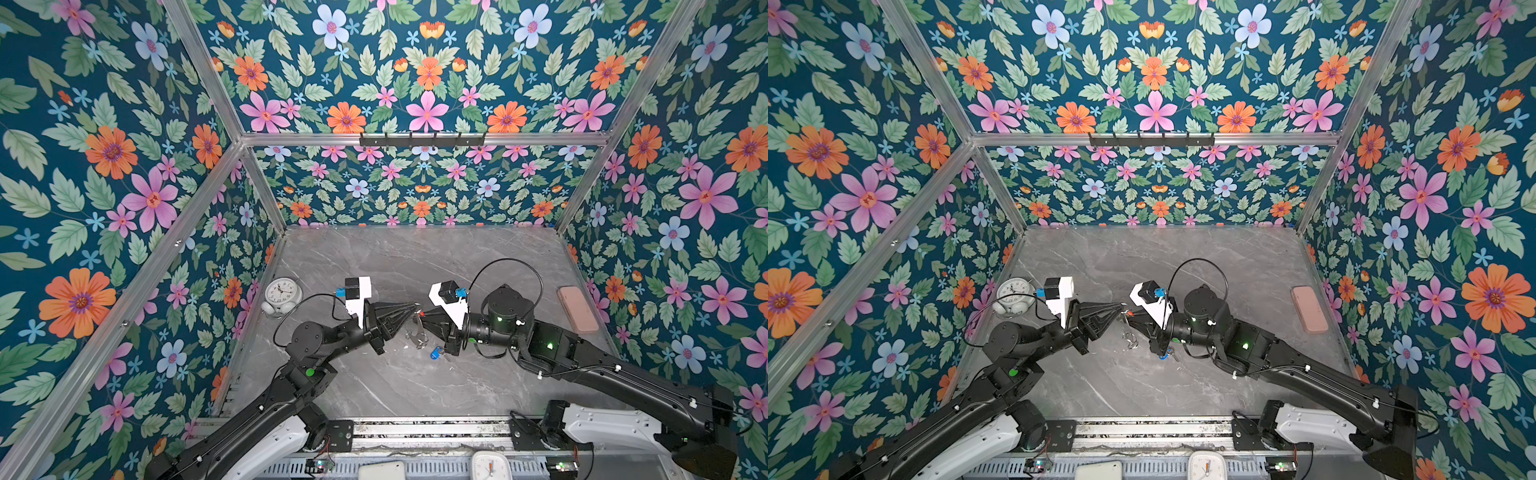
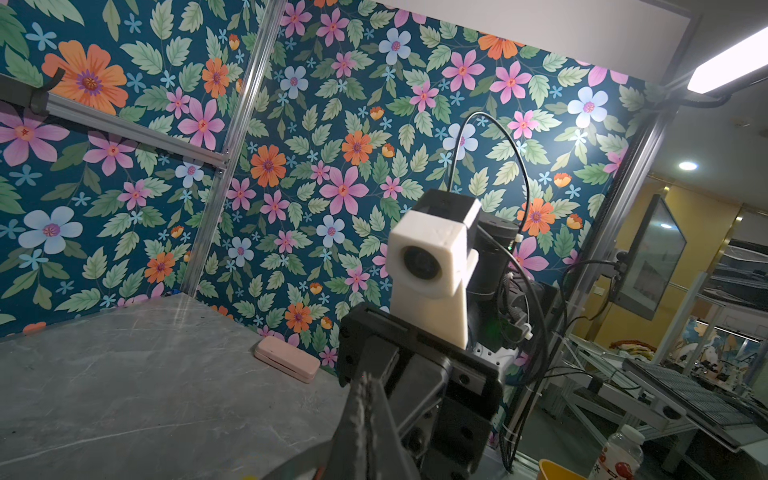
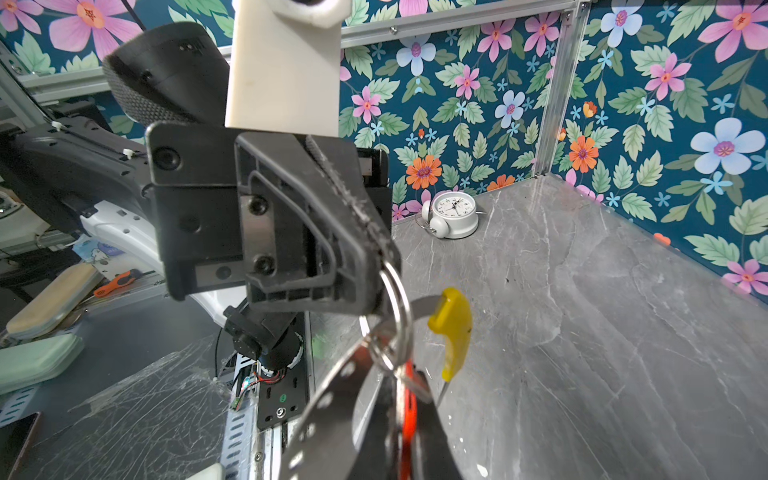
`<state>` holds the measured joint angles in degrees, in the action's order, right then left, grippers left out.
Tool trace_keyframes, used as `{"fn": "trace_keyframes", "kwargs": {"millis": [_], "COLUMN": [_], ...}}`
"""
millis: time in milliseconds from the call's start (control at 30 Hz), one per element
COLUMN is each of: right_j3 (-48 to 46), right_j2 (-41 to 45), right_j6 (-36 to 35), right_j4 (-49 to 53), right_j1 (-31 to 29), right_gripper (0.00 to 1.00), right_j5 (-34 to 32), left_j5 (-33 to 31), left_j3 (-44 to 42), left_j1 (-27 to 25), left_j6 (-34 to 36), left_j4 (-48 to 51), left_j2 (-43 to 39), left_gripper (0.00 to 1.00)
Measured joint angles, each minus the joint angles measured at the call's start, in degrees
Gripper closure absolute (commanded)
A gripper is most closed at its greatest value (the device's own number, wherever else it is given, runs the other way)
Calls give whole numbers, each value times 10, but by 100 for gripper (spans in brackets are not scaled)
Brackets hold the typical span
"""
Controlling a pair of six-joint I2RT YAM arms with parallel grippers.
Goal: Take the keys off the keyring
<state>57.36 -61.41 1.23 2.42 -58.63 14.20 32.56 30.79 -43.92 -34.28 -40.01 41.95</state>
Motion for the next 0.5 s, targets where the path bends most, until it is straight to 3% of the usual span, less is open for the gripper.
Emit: {"fn": "trace_keyframes", "kwargs": {"millis": [400,500], "right_j3": [-2,-5], "right_j2": [-5,0], "right_j6": [-4,-4], "right_j4": [0,4], "right_j1": [-3,-3], "right_gripper": [100,95], "right_j5": [-8,-9], "left_j5": [3,7], "left_j3": [-2,-2], "left_j1": [0,0], "left_j6": [0,0], "left_j4": [4,6], "left_j2": [1,2], "left_gripper": [100,100]}}
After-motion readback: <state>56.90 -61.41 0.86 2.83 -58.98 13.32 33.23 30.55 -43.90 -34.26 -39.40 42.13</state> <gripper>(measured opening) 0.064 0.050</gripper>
